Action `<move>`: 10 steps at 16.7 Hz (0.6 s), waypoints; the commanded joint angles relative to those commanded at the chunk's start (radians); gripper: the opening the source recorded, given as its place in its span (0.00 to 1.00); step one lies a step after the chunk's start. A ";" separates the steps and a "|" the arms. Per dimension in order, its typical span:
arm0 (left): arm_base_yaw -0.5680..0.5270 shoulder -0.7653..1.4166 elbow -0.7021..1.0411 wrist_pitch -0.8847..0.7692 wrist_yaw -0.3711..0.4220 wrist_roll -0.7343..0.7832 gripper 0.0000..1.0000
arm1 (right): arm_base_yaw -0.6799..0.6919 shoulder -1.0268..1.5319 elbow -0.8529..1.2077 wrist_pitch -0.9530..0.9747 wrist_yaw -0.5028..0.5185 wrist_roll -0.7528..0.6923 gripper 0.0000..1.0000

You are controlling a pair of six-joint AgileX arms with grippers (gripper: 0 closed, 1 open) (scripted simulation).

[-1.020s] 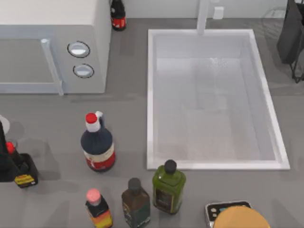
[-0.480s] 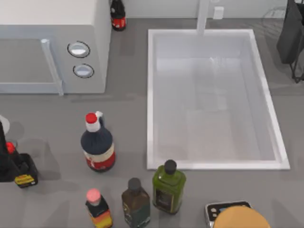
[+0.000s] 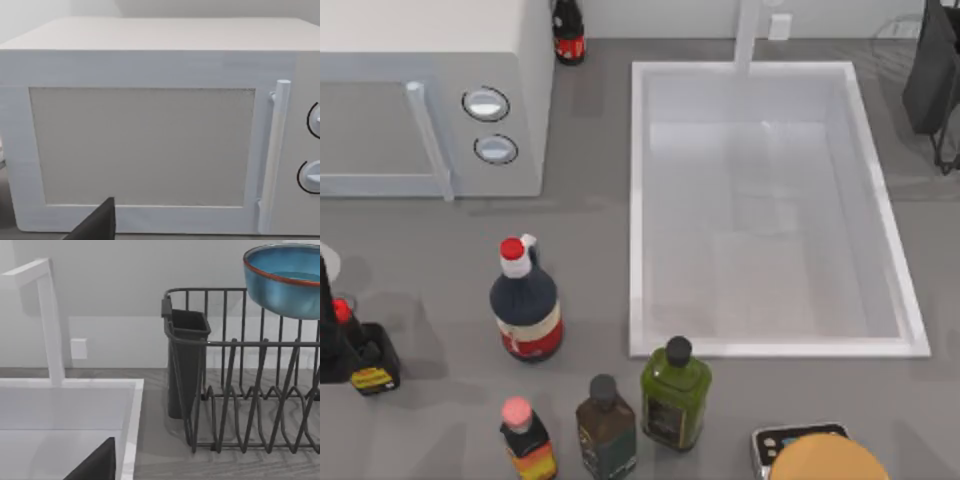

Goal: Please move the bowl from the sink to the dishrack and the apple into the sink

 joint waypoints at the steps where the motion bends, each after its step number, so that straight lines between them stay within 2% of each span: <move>1: 0.000 0.000 0.000 0.000 0.000 0.000 1.00 | 0.000 0.000 0.000 0.000 0.000 0.000 1.00; 5: 0.000 0.000 0.000 0.000 0.000 0.000 1.00 | -0.012 0.034 0.031 -0.031 0.000 -0.011 1.00; 10: 0.000 0.000 0.000 0.000 0.000 0.000 1.00 | -0.087 0.297 0.235 -0.244 0.000 -0.085 1.00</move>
